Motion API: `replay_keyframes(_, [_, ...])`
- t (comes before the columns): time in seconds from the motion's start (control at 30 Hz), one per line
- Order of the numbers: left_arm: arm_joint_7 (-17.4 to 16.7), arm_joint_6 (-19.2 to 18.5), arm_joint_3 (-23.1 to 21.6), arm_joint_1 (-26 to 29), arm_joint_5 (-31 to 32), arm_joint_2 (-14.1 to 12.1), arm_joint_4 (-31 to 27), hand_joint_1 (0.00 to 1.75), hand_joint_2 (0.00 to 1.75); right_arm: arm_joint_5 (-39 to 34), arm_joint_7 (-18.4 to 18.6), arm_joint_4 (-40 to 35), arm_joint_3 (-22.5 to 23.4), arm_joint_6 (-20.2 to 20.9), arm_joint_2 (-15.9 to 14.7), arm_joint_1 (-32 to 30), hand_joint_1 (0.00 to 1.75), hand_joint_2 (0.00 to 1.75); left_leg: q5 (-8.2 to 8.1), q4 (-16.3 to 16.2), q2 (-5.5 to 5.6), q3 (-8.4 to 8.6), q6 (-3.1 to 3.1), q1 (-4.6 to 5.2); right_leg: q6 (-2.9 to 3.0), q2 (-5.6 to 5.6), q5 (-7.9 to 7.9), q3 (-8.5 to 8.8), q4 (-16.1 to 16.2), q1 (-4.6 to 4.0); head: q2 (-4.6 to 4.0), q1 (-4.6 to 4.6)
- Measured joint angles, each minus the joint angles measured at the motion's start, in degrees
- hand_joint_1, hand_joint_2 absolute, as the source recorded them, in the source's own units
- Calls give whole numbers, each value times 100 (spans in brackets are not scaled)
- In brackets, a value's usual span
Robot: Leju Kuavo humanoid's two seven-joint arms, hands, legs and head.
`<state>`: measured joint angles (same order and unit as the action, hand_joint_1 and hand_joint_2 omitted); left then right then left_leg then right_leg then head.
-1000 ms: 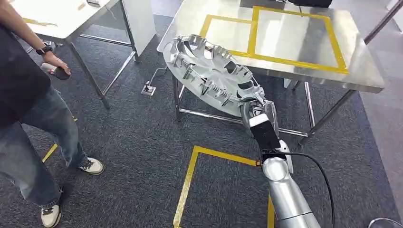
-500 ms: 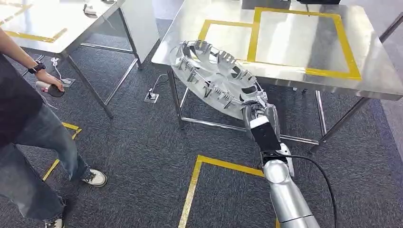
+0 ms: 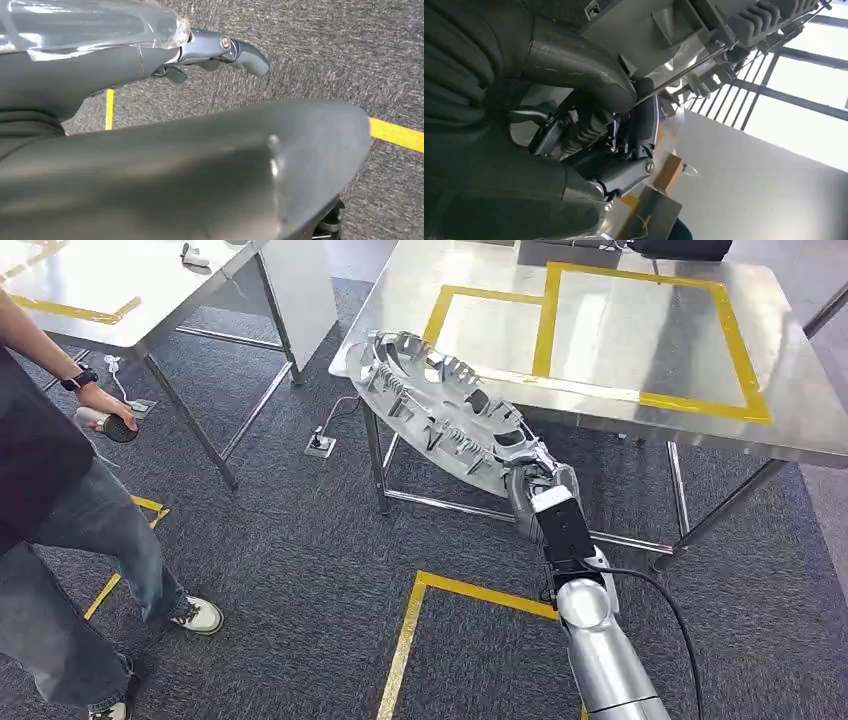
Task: Take the parts from the cabinet and place them on the table.
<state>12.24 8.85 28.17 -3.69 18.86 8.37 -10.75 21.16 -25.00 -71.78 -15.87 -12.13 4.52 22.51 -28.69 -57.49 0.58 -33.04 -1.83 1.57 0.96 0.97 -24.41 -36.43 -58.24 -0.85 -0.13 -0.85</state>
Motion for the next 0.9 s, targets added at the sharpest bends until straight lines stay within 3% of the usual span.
replay_keyframes(0.17, [0, -4, 9, 0, 0, 0, 0, 0, 0, -26, 0, 4, 0, 20, 2, 0, 175, 175, -23, -10, -2, 15, -50, 23, -64, 7, -8, 19, 19, 23, 0, -2])
replay_keyframes(0.2, [0, -13, 9, -2, 2, 4, 0, 0, 0, -28, 0, 2, 2, 22, 2, 4, 175, 175, -12, 14, -15, 44, -66, 12, -83, 22, -6, 27, 27, 14, 0, -2])
replay_keyframes(0.23, [0, -39, 9, -2, 7, 35, 0, 0, 0, -35, 0, 2, 7, 26, 0, 4, 175, 175, 31, 83, -64, 124, -117, -68, -97, 37, -48, 2, -6, 4, 0, -15])
replay_keyframes(0.27, [0, -48, 11, -4, 13, 33, -2, 0, 0, -52, 0, 4, 9, 30, 0, 7, 175, 175, 32, 97, -88, 151, -132, -77, -135, 22, -148, -47, -159, -8, 0, 30])
replay_keyframes(0.37, [0, -66, 9, -6, 33, 46, -2, 0, 0, -94, -4, 17, 20, 41, -11, -3, 175, 175, 0, 95, -188, 182, -144, -102, -245, -11, -677, -700, -1452, 83, 0, 66])
replay_keyframes(0.4, [0, -66, 9, -5, 35, 44, -2, 0, 0, -105, -4, 22, 28, 50, -15, -17, 175, 175, -15, 95, -221, 195, -129, -110, -273, -23, -728, -874, -1758, 107, 0, 68])
replay_keyframes(0.43, [0, -74, 9, -5, 39, 44, -2, 0, 0, -116, -4, 28, 37, 63, -20, -36, 175, 175, -38, 94, -261, 217, -110, -123, -290, -38, -657, -914, -1778, 130, 0, 66])
replay_keyframes(0.47, [0, -81, 11, -5, 44, 44, -2, 0, 0, -120, -4, 35, 48, 68, -22, -56, 175, 175, -69, 93, -306, 256, -79, -143, -309, -68, -450, -779, -1492, 153, 0, 70])
replay_keyframes(0.5, [0, -89, 11, -5, 52, 48, -2, 0, 0, -120, -4, 39, 55, 70, -22, -59, 175, 175, -109, 89, -355, 303, -40, -167, -330, -135, -180, -530, -988, 174, 0, 68])
replay_keyframes(0.53, [0, -90, 11, -5, 61, 50, -2, 0, 0, -114, -4, 42, 57, 68, -22, -54, 175, 175, -157, 75, -400, 354, 6, -182, -355, -312, 85, -240, -415, 188, 0, 76])
replay_keyframes(0.57, [0, -90, 11, -3, 70, 42, -2, 0, 0, -101, -4, 46, 57, 66, -22, -48, 175, 175, -203, 66, -442, 382, 59, -169, -395, -605, 64, -79, -105, 165, 0, 87])
replay_keyframes(0.6, [0, -87, 11, -4, 70, 42, 0, 0, 0, -72, -4, 48, 52, 59, 4, -33, 175, 175, -254, 19, -462, 328, 108, -126, -320, -539, 30, -21, -32, 138, 0, 112])
replay_keyframes(0.67, [2, -76, 11, -17, 72, 35, -4, 0, 0, -19, 2, 48, 63, -9, -2, -33, 175, 175, -296, 62, -554, 381, 133, -120, -221, -446, -25, -41, -78, 122, 0, 57])
replay_keyframes(0.7, [4, -76, 11, -21, 74, 37, -4, 0, 0, 24, 13, 48, 68, -46, -2, -28, 175, 175, -299, 103, -610, 413, 141, -125, -201, -394, -24, -37, -71, 117, 0, 61])
replay_keyframes(0.77, [7, -76, 11, -25, 79, 28, -4, 0, 0, 68, 33, 50, 72, -77, 0, -38, 175, 175, -304, 112, -599, 433, 31, -123, -200, -380, -9, -35, -62, 142, 0, 33])
replay_keyframes(0.9, [7, -76, 11, -38, 81, 28, -4, 0, 0, 87, 33, 50, 90, -107, 0, -45, 175, 175, -294, 165, -595, 459, 14, -124, -158, -347, -38, -38, -64, 120, 0, 13])
